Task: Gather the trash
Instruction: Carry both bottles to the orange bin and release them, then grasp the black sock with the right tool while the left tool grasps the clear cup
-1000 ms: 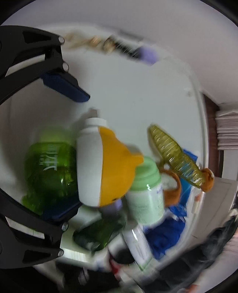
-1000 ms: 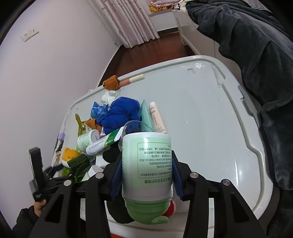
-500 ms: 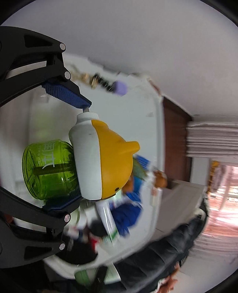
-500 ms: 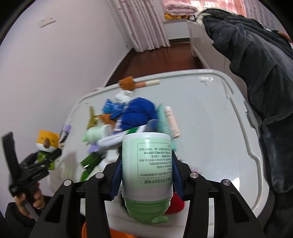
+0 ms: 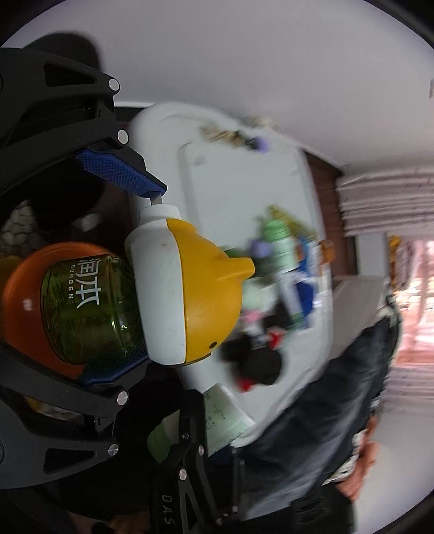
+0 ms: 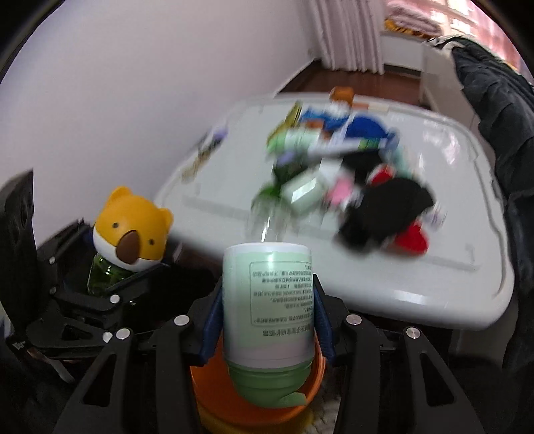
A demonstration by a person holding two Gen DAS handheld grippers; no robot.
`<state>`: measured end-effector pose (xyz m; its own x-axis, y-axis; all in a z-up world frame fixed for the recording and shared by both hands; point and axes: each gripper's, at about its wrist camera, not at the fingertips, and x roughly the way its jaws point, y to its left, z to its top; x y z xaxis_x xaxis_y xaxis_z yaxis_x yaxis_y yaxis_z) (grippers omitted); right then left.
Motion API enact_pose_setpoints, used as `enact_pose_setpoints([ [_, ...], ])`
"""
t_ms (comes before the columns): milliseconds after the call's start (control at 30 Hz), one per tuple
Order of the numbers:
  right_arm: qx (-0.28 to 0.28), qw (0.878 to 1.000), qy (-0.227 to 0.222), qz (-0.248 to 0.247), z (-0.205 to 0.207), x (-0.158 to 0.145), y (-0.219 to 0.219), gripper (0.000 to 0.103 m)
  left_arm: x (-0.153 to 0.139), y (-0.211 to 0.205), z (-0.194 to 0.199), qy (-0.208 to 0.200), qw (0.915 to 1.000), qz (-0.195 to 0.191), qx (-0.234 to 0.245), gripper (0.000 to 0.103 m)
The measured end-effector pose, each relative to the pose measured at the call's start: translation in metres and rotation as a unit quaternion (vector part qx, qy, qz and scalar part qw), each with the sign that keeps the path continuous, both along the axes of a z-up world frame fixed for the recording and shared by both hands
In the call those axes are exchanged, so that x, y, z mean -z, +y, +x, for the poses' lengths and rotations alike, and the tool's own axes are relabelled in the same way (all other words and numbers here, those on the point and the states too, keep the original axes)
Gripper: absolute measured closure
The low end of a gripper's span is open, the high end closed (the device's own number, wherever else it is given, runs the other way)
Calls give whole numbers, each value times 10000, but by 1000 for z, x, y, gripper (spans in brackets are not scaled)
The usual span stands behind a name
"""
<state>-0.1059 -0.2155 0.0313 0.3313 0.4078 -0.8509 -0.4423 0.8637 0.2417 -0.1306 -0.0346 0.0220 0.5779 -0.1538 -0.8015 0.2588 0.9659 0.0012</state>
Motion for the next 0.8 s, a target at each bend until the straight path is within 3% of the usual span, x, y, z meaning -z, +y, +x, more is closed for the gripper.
enact_pose_setpoints([
  [33,-45,9999,76,-55,-5,7,0,55,12,2,-7,267,9996,-23,102,19],
  [133,-99,9994,143,-304,-17,26,2,30,34,2,-18,802,9963,110,290,19],
  [233,-40,9995,158,-266,-16,31,-5,30,38,2,-18,864,9958,100,272,19],
  [333,262,9995,32,-167,-4,25,-20,30,24,7,-13,608,9979,25,210,19],
  [467,1004,9948,100,98,30,19,-49,30,19,2,-1,446,9989,-33,162,18],
  [600,1719,9849,147,113,74,22,-64,30,26,-7,22,556,9983,-168,92,18],
  [800,2131,9759,448,-143,142,49,-57,25,39,-12,59,672,9972,-255,-215,18],
])
